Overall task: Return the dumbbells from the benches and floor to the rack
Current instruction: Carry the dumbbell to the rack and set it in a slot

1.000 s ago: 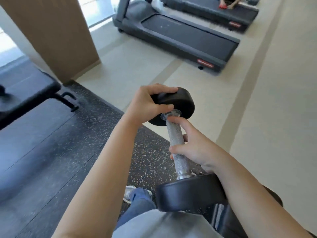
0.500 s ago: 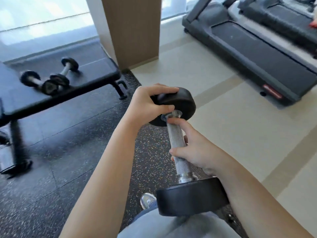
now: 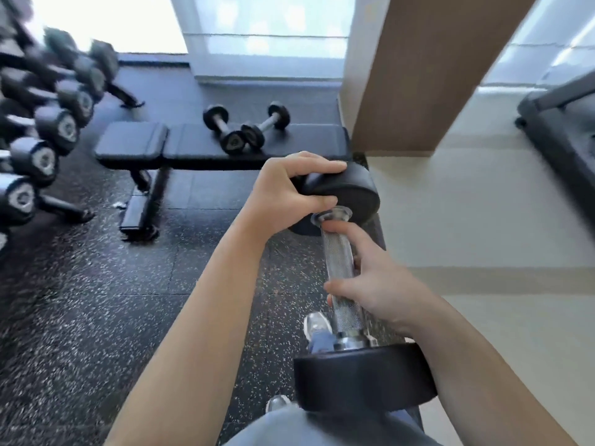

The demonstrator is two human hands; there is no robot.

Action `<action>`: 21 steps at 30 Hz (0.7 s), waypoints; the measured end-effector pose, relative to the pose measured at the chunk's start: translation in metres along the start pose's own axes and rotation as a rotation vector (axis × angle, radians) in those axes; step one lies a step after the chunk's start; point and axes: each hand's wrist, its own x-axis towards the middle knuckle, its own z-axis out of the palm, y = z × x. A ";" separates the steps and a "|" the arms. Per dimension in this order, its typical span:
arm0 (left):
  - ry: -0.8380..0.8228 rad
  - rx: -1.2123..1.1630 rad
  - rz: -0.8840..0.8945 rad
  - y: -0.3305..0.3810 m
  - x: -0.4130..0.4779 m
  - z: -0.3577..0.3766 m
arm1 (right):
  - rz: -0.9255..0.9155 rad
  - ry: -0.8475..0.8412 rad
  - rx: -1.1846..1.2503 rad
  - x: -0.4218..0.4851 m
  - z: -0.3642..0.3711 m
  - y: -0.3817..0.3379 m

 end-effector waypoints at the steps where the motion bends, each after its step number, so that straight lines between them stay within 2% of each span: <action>1: 0.040 0.020 -0.005 -0.002 0.007 -0.006 | -0.009 -0.042 -0.020 0.013 -0.005 -0.005; 8: 0.360 0.139 -0.078 -0.007 0.044 -0.050 | -0.105 -0.317 -0.207 0.103 -0.027 -0.044; 15: 0.566 0.202 -0.160 -0.022 0.054 -0.094 | -0.143 -0.525 -0.270 0.164 -0.012 -0.076; 16: 0.573 0.202 -0.176 -0.025 0.055 -0.100 | -0.138 -0.543 -0.263 0.170 -0.009 -0.080; 18: 0.468 0.162 -0.213 -0.047 0.078 -0.136 | -0.057 -0.459 -0.165 0.202 0.012 -0.087; 21: 0.396 0.153 -0.204 -0.055 0.096 -0.152 | -0.045 -0.398 -0.135 0.216 0.019 -0.094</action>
